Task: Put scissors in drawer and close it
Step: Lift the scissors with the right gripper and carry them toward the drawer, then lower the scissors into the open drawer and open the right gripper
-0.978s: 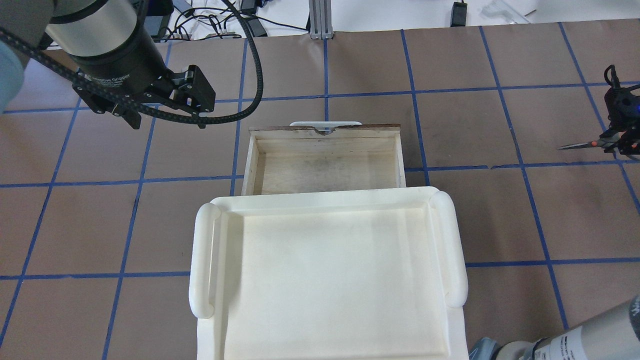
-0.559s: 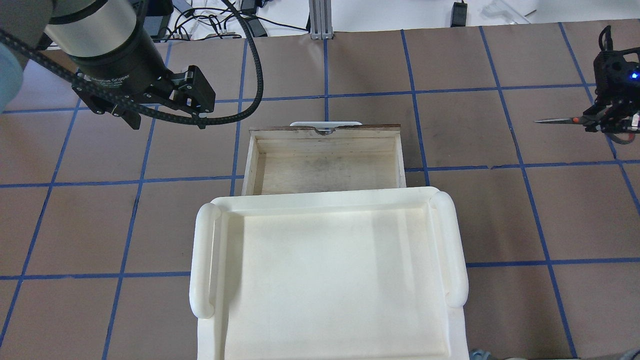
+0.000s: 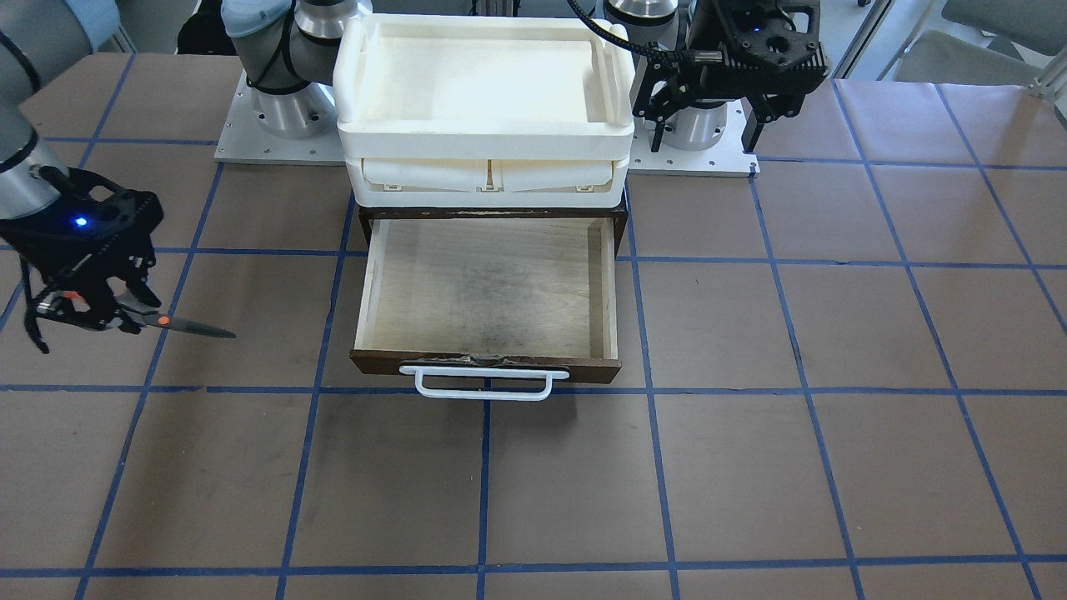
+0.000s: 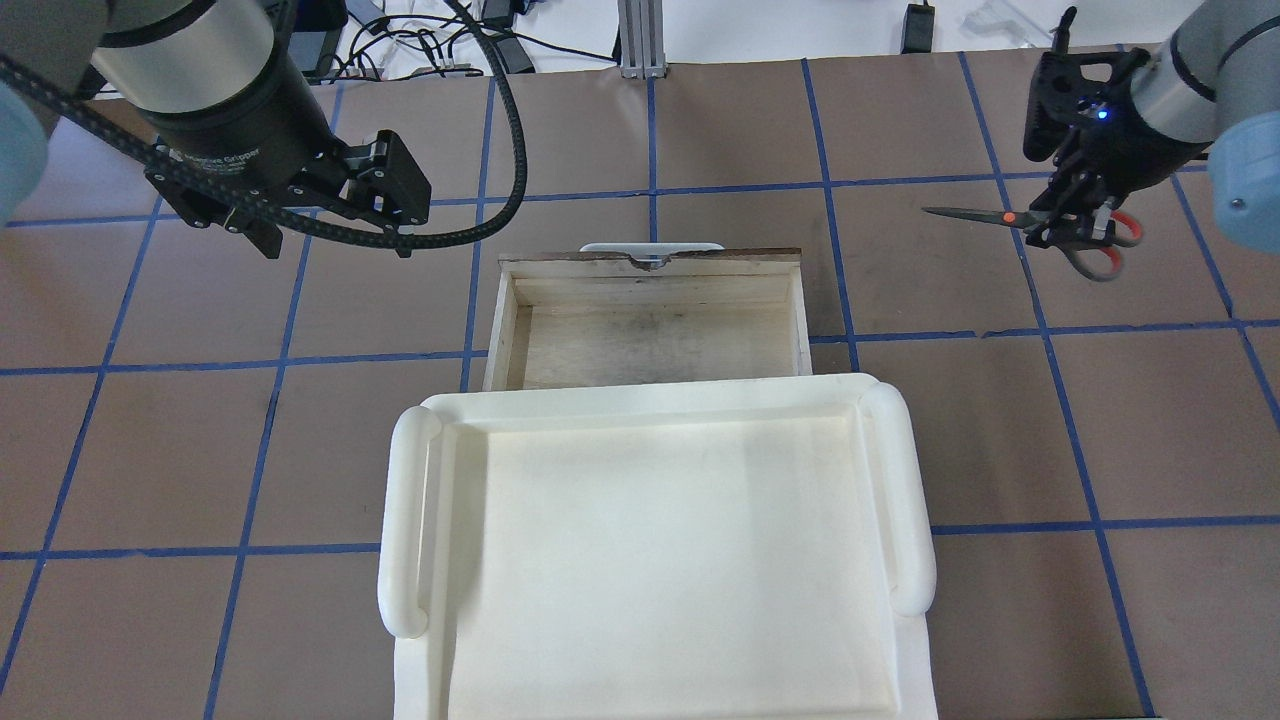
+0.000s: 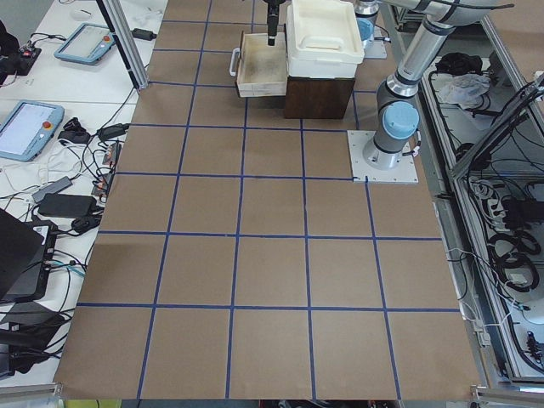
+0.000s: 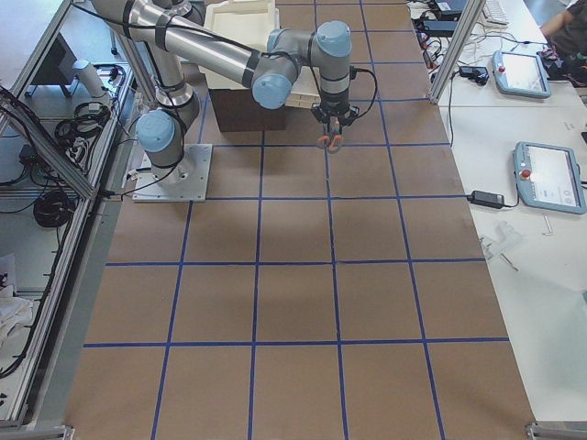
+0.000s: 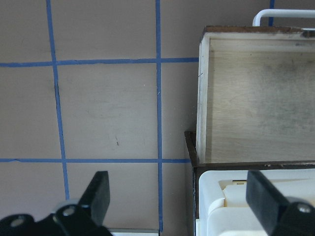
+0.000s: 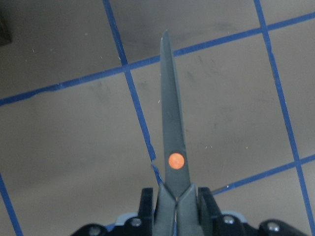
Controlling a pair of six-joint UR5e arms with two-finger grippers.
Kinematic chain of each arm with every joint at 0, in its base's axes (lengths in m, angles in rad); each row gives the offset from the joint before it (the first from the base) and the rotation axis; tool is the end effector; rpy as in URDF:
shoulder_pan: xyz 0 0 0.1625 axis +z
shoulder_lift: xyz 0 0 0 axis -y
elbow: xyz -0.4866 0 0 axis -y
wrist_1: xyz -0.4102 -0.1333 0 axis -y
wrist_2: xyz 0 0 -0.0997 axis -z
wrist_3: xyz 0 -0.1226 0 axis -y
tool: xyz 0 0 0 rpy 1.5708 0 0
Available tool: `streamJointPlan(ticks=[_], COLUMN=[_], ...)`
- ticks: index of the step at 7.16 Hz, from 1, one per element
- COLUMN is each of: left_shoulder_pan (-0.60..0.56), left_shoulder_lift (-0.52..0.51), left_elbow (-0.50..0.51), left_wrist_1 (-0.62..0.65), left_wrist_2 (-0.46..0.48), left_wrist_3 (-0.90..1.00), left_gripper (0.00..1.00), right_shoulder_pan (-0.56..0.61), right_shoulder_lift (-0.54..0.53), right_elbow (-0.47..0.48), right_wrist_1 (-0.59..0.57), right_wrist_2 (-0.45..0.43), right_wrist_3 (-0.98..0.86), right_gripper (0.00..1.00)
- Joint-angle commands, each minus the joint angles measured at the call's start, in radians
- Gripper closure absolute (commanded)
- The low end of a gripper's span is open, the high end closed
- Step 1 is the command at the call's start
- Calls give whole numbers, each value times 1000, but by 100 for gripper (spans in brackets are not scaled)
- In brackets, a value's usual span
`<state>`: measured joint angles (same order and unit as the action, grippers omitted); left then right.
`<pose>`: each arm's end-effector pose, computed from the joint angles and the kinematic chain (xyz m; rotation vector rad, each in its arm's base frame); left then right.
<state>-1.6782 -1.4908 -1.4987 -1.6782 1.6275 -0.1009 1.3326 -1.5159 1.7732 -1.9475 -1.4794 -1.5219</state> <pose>-0.1762 -0.4554 0.5919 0.0081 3.0889 -0.0778 0.0137 -0.5559 0.4346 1.8624 -2.4776 0.2273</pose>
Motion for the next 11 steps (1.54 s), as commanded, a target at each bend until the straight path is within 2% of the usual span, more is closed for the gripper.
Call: streamJointPlan(ticks=[1,3,6,8,11], left_shoulder_pan=[0,0,2,0,0], left_shoulder_lift=[1,3,1,-3,-3], left_elbow=[0,0,0,0,0], left_wrist_1=[0,-2,2,0,0], left_wrist_2=[0,0,0,-1,-1], left_wrist_3=[0,1,0,-3,0], left_gripper=[0,0,0,0,0], right_shoulder_pan=[217,356,546,620,640], right_shoulder_lift=[-7,-9,9,55,124], right_elbow=[-3,-6,-8,-11,-21], right_wrist_1=[-11,-16,-4,-57,-113], right_wrist_2=[-7,-4,-79,-78,-67], right_wrist_3=[251,451,456,430,362], right_gripper=[100,100,100,100,100])
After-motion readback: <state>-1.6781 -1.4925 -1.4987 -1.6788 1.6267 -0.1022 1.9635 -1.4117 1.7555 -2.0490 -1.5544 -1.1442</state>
